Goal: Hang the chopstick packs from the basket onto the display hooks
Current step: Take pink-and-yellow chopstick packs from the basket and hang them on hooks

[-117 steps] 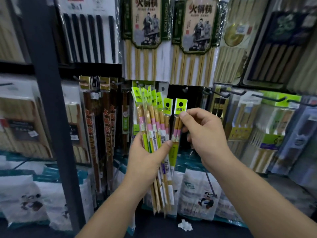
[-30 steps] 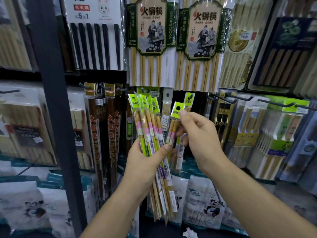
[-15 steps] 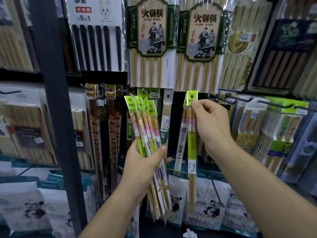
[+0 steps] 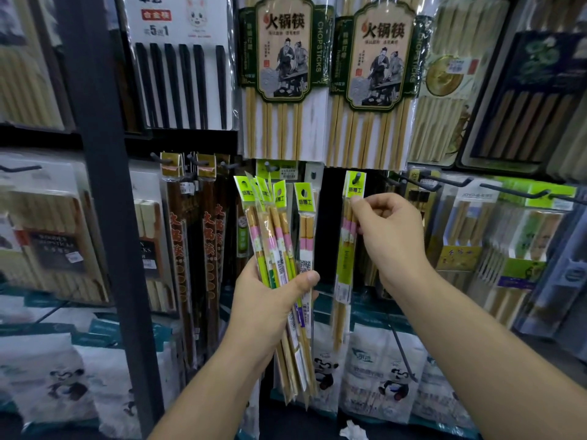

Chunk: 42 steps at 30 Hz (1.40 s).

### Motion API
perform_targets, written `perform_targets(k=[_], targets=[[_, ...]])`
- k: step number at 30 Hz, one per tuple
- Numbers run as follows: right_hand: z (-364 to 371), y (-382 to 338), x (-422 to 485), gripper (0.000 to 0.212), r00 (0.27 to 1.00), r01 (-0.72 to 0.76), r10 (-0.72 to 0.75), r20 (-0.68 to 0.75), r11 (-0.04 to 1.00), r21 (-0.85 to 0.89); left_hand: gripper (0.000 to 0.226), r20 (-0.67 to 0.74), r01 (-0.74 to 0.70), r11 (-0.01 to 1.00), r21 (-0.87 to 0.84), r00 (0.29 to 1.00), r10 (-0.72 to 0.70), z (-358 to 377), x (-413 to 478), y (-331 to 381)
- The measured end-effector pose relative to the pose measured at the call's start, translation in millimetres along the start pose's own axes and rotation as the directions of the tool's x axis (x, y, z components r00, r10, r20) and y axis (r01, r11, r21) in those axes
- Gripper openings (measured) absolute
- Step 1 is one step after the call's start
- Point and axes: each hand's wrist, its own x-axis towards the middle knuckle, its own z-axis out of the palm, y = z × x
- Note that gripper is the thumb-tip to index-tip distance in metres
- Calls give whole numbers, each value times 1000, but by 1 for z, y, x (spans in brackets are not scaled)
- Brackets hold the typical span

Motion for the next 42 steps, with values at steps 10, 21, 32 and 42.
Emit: perform_targets(k=[10,21,32,42], targets=[[6,-10,-42,9,923,205,-204,326,978,31,38,72,-53,998,16,996,52,3,-2,2],[0,-6,-10,28,994,65,-69,89,997,46,50,49,-8,1000,0,999,8,-1,2,-2],[2,-2,9,35,997,41,-44,61,997,62,17,84,-5,988,-156,996,19,0,1,1],[-4,9,0,30,997,73,-73,-1,995,-72,14,128,36,993,-116,992,-21,-3,2,-2]])
